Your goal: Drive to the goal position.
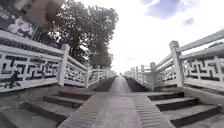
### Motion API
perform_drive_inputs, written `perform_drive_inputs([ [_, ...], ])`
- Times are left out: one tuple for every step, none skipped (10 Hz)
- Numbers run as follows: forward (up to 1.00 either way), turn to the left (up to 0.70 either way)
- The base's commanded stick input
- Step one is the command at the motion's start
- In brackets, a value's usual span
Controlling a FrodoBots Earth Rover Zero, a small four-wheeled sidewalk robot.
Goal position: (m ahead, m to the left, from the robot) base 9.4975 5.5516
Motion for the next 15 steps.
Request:
perform_drive_inputs([
  [0.45, 0.0],
  [0.45, 0.0],
  [0.45, 0.0],
  [0.45, 0.0],
  [0.45, 0.0],
  [0.45, 0.0],
  [0.45, 0.0],
  [0.45, 0.0],
  [0.45, 0.0],
  [0.45, 0.0],
  [0.45, 0.0],
  [0.45, 0.0],
  [0.45, 0.0],
  [0.45, 0.1],
  [0.45, 0.17],
])
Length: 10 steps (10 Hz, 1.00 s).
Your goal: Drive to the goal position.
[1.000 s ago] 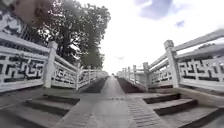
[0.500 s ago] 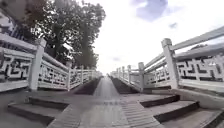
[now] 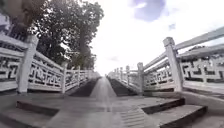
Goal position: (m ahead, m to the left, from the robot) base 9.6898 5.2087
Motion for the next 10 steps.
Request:
perform_drive_inputs([
  [0.45, 0.27],
  [0.45, 0.17],
  [0.45, 0.0],
  [0.45, 0.0],
  [0.45, 0.0],
  [0.45, 0.0],
  [0.45, 0.0],
  [0.45, 0.0],
  [0.45, 0.0],
  [0.45, 0.0],
])
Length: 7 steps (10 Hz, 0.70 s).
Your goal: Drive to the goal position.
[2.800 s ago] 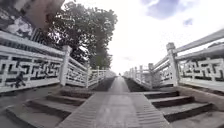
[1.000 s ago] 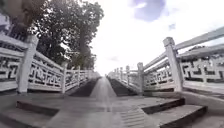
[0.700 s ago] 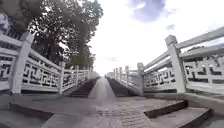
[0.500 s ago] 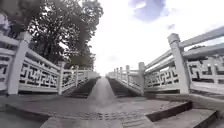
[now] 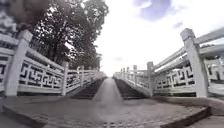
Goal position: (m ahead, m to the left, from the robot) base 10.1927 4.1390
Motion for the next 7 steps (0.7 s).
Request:
perform_drive_inputs([
  [0.45, 0.0],
  [0.45, 0.0],
  [0.45, 0.0],
  [0.45, 0.0],
  [0.45, 0.0],
  [0.45, 0.0],
  [0.45, 0.0],
])
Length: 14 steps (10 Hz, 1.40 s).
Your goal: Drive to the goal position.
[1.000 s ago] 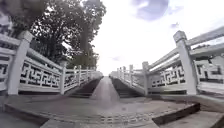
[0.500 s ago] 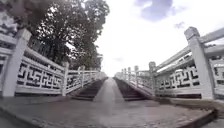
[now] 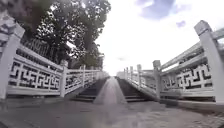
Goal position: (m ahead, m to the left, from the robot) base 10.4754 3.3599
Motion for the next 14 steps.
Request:
perform_drive_inputs([
  [0.45, 0.0],
  [0.45, 0.0],
  [0.45, 0.0],
  [0.45, 0.0],
  [0.45, 0.0],
  [0.45, 0.0],
  [0.45, 0.0],
  [0.45, 0.0],
  [0.45, 0.0],
  [0.45, 0.0],
  [0.45, 0.0],
  [0.45, 0.0],
  [0.45, 0.0],
  [0.45, 0.0],
])
